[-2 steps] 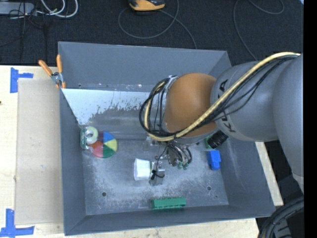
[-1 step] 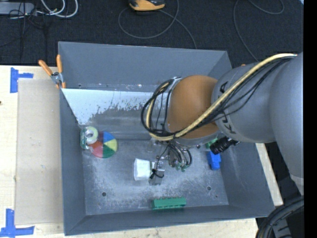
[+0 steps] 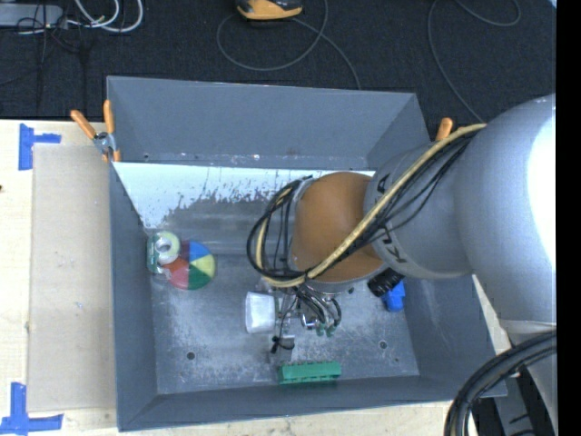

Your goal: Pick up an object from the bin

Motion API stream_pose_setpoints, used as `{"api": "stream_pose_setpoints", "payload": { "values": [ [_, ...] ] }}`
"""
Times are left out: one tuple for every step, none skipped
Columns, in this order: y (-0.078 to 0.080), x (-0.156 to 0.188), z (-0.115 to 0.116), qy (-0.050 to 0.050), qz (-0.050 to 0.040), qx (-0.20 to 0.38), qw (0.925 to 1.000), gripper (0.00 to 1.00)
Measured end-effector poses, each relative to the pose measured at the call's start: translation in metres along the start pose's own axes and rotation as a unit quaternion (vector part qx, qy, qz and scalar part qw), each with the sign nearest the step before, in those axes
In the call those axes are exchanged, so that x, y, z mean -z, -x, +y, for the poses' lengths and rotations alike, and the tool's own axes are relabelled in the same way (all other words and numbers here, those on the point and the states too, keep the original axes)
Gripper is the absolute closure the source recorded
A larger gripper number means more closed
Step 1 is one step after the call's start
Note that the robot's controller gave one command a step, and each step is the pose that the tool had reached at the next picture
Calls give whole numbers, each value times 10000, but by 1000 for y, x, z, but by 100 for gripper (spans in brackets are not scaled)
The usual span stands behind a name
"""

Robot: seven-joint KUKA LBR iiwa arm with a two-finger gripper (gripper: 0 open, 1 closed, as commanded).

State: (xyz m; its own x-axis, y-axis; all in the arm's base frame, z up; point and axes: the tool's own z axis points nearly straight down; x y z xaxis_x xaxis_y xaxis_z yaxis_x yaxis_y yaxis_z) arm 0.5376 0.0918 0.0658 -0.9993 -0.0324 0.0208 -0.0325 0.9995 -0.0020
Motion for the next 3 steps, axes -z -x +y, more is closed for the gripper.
{"api": "stream_pose_setpoints", "payload": {
  "values": [
    [6,4,-1,15,-62,-657,9978,100],
    [6,4,-1,16,-62,-661,9978,100],
    [6,4,-1,16,-63,-662,9978,100]
  ]
}}
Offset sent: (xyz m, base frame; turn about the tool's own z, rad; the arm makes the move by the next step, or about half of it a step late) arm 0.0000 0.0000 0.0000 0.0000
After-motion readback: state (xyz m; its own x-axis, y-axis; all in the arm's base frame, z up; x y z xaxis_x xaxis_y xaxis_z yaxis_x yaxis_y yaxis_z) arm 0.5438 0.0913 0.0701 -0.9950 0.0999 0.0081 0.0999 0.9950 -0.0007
